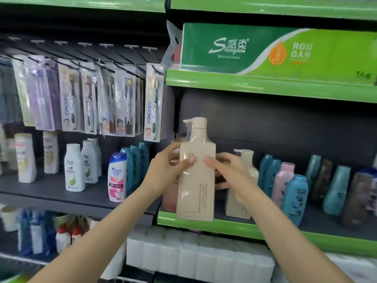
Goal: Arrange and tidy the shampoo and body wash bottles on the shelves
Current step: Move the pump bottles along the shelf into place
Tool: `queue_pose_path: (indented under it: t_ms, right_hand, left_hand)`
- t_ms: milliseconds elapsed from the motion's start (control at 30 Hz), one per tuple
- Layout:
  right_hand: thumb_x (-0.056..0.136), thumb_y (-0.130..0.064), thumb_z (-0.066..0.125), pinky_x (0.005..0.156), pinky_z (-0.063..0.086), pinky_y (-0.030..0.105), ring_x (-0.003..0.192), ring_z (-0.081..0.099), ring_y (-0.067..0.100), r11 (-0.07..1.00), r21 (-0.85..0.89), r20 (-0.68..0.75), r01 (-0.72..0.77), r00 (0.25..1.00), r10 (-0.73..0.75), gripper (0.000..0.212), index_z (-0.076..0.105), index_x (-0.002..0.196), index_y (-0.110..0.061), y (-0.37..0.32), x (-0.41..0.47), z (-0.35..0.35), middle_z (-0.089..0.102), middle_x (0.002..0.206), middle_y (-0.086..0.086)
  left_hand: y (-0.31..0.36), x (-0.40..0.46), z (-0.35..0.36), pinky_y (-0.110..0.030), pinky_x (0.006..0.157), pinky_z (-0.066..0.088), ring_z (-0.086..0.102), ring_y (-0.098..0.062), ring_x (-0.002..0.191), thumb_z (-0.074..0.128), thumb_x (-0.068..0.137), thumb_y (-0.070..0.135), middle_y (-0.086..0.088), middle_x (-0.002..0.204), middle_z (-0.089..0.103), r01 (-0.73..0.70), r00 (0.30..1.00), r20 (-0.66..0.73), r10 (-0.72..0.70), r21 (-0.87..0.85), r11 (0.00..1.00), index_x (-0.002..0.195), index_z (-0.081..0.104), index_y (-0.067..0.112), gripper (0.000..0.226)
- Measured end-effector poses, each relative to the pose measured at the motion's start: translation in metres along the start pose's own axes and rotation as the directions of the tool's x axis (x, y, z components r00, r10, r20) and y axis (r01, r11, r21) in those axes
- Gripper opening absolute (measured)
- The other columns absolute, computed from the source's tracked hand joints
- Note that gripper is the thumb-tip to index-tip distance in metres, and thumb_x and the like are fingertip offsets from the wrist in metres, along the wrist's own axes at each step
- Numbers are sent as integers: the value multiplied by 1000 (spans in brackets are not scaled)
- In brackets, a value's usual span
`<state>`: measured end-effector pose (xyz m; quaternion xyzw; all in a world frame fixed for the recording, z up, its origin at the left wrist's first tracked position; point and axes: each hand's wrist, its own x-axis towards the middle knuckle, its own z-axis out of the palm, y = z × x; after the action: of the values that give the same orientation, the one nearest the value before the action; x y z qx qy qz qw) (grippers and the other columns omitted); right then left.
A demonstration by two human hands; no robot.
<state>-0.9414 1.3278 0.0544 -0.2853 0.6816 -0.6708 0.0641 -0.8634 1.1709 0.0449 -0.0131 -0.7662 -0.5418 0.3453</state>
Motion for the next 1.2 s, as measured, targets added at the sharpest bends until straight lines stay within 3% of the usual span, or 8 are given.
queue_pose_path:
  t_ms: [200,333,467,600,767,933,1033,1200]
  right_hand:
    - [76,-32,77,49,54,30,83,68,21,999,42,-173,3,985,4,33,60,96,-12,-2,-16,17,68,99,13]
    - [78,-34,75,45,52,29,87,67,24,994,105,-258,-18,965,45,37,56,98,-9,-2,-20,17,67,98,10]
    - [76,-35,77,50,56,36,93,67,27,994,98,-298,-39,952,67,42,55,98,-7,-2,-19,15,67,100,10]
    - [79,-34,75,55,58,38,89,68,24,997,70,-242,-14,970,30,38,56,101,-10,-2,-23,11,67,100,7]
    - [92,-29,55,71,55,31,91,67,15,954,300,34,-10,999,0,20,63,107,-19,8,-29,-2,70,102,2]
    - [77,-51,56,90,52,34,106,63,20,897,398,222,-193,969,110,61,58,126,-15,22,-28,8,66,120,8]
    - [80,-43,58,63,56,28,80,69,15,925,364,126,-108,990,66,37,66,105,-17,16,-28,12,72,92,4]
    - [81,-33,70,61,57,31,80,70,14,992,124,-125,40,992,-25,30,65,105,-15,7,-31,26,74,87,-1]
  left_hand:
    - [3,-27,0,1,71,40,56,7,90,71,81,26,23,104,55,-133,990,-19,142,253,958,132,47,26,56]
    - [-1,-40,6,-35,90,47,48,-11,119,71,72,51,13,135,44,-161,987,89,135,512,844,143,29,32,85]
    - [2,-51,18,-39,86,50,43,-14,122,68,63,66,13,142,29,-119,992,106,62,696,708,146,13,38,104]
    - [1,-51,19,-36,86,49,47,-14,115,71,67,53,11,135,37,-123,992,96,82,608,784,145,21,36,94]
    - [-8,-52,9,-35,89,51,56,-11,104,79,60,48,9,124,53,-2,998,65,-9,165,986,140,38,38,90]
    - [-8,-55,5,-37,88,54,62,-10,102,79,67,34,8,117,62,48,984,177,-32,-85,995,137,43,36,79]
    - [-7,-56,-3,-27,86,53,61,-5,106,71,80,14,10,118,64,80,966,255,-39,-152,985,139,43,27,66]
    - [-3,-55,-6,-24,78,54,61,-2,99,73,79,23,13,114,64,-7,985,174,-4,60,998,125,49,38,54]
